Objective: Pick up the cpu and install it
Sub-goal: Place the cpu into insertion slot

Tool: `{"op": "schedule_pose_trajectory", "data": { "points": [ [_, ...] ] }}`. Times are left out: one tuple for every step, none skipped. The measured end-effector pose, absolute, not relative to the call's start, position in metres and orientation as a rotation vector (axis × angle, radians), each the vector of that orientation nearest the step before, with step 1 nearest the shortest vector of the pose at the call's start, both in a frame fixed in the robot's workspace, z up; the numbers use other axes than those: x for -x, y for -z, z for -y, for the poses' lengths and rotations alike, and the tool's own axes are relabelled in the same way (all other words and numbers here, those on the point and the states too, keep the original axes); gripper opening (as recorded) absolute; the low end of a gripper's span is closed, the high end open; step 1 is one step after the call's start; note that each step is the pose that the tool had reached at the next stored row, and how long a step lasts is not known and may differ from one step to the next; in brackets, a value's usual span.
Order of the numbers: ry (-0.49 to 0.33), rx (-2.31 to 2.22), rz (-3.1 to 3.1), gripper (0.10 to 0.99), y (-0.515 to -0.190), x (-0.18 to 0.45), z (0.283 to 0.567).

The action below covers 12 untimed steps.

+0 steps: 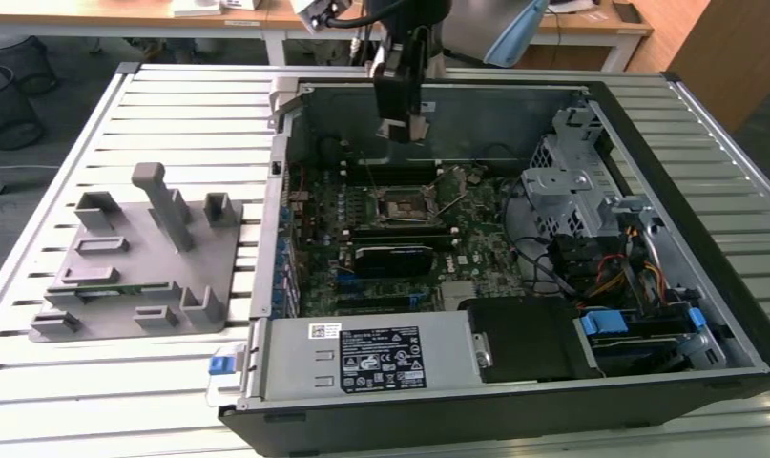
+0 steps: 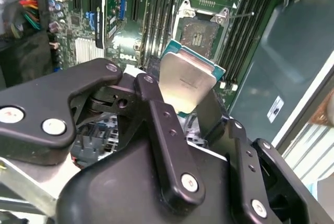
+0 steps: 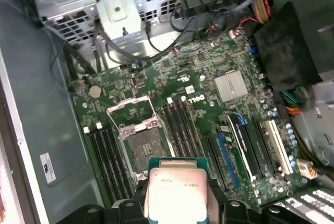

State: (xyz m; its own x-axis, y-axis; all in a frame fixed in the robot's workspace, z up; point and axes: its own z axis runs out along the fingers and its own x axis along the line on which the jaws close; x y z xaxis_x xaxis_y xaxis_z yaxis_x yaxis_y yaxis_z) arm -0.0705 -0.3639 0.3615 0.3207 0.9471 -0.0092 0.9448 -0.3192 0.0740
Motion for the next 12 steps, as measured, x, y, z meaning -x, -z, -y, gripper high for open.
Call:
{"op": "schedule_pose_trajectory", "data": {
  "points": [
    [-0.056,-2.483,-1.815,0.525,-0.3608,0.0705,0.3639],
    [-0.057,-2.467,-1.838,0.525,-0.3601,0.0705,0.3639],
    [-0.058,-2.450,-1.860,0.525,-0.3596,0.0705,0.3639],
    [-0.058,-2.434,-1.882,0.525,-0.3591,0.0705,0.3640],
    [-0.059,-2.417,-1.904,0.525,-0.3587,0.0705,0.3640],
    [-0.060,-2.401,-1.924,0.525,-0.3583,0.0705,0.3639],
    [-0.060,-2.391,-1.937,0.525,-0.3580,0.0705,0.3639],
    [-0.061,-2.386,-1.943,0.525,-0.3576,0.0704,0.3639],
    [-0.061,-2.383,-1.948,0.525,-0.3571,0.0705,0.3639],
    [-0.062,-2.376,-1.956,0.525,-0.3566,0.0705,0.3639],
    [-0.062,-2.365,-1.970,0.525,-0.3560,0.0705,0.3639],
    [-0.063,-2.348,-1.991,0.525,-0.3555,0.0705,0.3639]
  ]
}}
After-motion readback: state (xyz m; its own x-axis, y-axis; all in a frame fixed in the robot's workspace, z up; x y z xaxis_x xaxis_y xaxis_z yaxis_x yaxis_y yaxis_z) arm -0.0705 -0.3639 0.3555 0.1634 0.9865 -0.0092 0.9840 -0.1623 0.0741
